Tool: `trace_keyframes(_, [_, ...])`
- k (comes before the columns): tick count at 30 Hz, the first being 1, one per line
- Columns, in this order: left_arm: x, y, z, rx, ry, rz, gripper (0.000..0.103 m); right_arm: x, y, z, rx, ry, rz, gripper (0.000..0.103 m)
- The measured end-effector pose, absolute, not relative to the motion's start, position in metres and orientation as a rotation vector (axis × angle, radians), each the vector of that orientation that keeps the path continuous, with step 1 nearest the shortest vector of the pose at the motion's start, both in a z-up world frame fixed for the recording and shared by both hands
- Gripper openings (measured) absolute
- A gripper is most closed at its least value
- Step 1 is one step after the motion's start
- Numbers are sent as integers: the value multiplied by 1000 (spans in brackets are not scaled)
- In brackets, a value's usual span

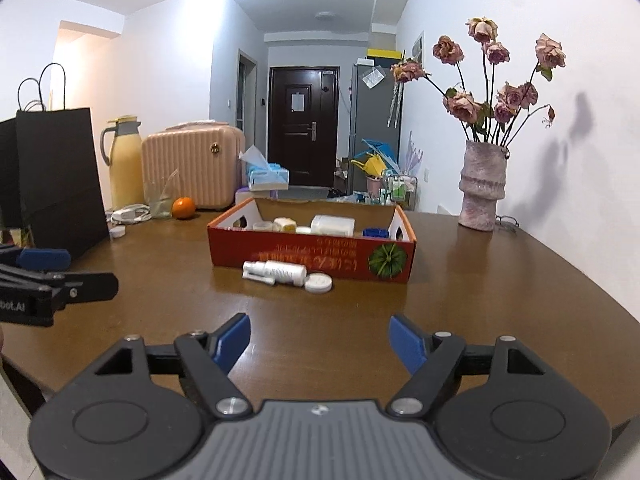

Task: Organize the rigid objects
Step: 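Withdraw both tools from the box toward the last items, then grasp the white pump bottle with the left tool while the right tool grasps the white round lid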

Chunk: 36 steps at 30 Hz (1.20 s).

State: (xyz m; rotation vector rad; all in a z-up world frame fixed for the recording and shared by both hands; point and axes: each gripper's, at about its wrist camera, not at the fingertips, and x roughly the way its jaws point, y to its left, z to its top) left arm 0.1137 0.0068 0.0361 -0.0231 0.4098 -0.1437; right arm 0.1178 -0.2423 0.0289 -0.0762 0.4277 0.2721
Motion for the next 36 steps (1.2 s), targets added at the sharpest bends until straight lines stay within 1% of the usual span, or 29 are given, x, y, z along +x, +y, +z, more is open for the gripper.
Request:
trace_keyframes(7, [127,13,21,-47,462,-129,103,125,-243,16,-60,460,250,76])
trace_keyframes(15, [158,23,-5,-70,549,-110,103,162,-239,-2,-51,520,254,76])
trace_keyframes(19, [185,24,-14,-64,578,-115,103,187,-233,-13,-58,558,258,76])
trace_keyframes(24, [224,18,-15,-28,572,-153,103,216,-223,-17,-70,567,281,76])
trace_keyframes(36, [335,7,-21,131,565,-237,103,327,-193,-25,-108,611,353,76])
